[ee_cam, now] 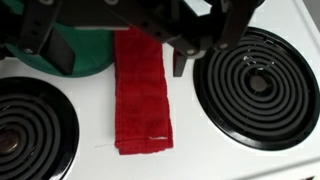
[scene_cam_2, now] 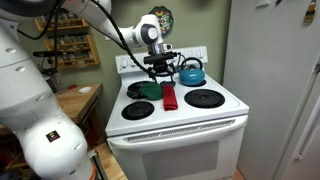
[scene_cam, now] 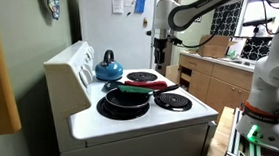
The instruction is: Unwrap the spoon and fork from the red cloth
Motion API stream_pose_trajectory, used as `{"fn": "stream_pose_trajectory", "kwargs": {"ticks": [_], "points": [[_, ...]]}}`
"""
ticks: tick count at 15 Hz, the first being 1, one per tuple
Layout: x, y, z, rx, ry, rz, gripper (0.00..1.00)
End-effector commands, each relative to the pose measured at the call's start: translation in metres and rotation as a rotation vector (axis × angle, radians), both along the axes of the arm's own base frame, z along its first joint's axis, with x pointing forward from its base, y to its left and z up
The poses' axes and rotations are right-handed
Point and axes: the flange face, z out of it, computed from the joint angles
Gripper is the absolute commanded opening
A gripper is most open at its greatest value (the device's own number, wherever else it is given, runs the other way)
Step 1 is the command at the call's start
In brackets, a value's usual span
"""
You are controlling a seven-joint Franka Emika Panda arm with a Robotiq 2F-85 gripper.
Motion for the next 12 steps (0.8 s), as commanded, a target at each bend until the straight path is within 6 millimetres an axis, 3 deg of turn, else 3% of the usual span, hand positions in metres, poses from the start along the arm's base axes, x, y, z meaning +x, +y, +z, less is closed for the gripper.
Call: {"fn": "stream_pose_trajectory", "kwargs": {"ticks": [1, 6, 12], "points": [[0.001, 0.002, -0.004, 0.0, 0.003, 0.006, 1.0], [0.003, 0.002, 0.001, 0.003, -0.006, 0.004, 1.0], [0.018, 0.0, -0.059, 0.01, 0.094, -0.016, 1.0]]}}
